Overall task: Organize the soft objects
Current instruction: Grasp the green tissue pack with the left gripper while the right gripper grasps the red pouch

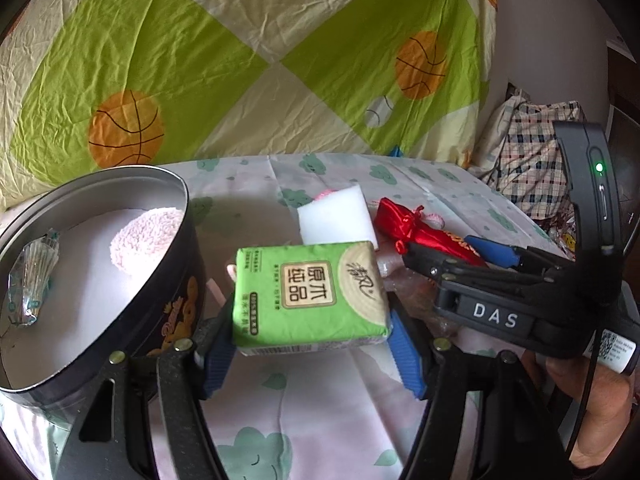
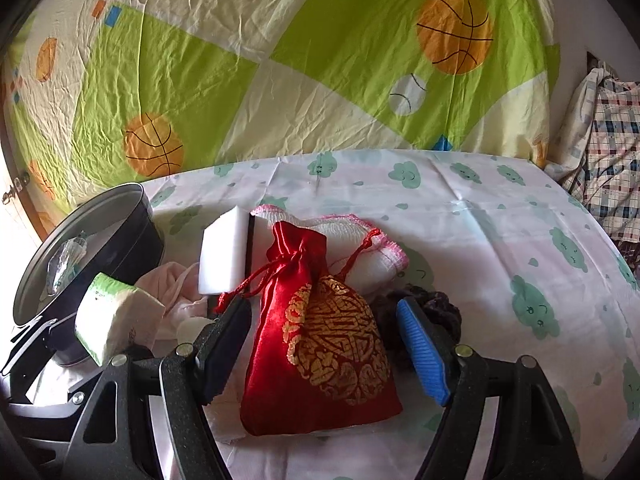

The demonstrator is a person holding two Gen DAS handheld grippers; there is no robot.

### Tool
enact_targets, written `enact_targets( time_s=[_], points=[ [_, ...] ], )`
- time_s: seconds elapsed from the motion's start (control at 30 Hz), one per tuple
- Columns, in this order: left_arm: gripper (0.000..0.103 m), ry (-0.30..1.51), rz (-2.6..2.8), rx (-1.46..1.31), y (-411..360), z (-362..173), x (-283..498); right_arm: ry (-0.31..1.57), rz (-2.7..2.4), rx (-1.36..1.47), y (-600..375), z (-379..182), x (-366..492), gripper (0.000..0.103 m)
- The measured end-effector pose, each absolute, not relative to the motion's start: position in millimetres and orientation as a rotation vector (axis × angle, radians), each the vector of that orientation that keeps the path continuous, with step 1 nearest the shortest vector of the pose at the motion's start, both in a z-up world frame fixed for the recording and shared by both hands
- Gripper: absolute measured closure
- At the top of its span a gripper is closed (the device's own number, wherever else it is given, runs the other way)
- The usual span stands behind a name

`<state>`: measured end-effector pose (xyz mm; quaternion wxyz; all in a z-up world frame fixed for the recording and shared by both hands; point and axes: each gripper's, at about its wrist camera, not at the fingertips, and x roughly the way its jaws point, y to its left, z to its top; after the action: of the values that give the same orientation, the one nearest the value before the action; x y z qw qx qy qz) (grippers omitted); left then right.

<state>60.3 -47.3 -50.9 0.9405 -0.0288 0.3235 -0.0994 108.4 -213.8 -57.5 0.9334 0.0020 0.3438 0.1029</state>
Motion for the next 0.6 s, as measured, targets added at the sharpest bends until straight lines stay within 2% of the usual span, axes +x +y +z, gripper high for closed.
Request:
enact_targets(
  time_s=[0.07, 0.13, 0.17, 0.23, 0.33, 0.43, 0.6],
  points=[
    [0.035, 0.649, -0.198, -0.054, -48, -50, 57, 0.723, 0.206, -0.006, -212, -60, 111, 0.028],
    [0.035, 0.643, -0.195, -0.057, -47, -50, 57, 0.744, 0.198, -0.012, -211, -63, 114, 0.047],
    [0.035, 0.641, -0.194, -0.061, -46, -50, 56, 0.751, 0.199, -0.013, -211, -64, 115, 0.051],
    [0.035, 0.64, -0.195, -0.067, -45, -50, 56, 0.748, 0.204, -0.02, -210, -63, 115, 0.066],
    [0.035, 0.639, -0.194, -0.067, -44, -50, 56, 0.731, 0.214, -0.043, -206, -61, 111, 0.077],
    [0.035, 0.635, -0.193, -0.069, -44, -50, 54, 0.699, 0.217, -0.052, -205, -57, 106, 0.081],
    [0.035, 0.628, -0.188, -0.073, -43, -50, 53, 0.628, 0.197, -0.033, -210, -49, 96, 0.081]
  ],
)
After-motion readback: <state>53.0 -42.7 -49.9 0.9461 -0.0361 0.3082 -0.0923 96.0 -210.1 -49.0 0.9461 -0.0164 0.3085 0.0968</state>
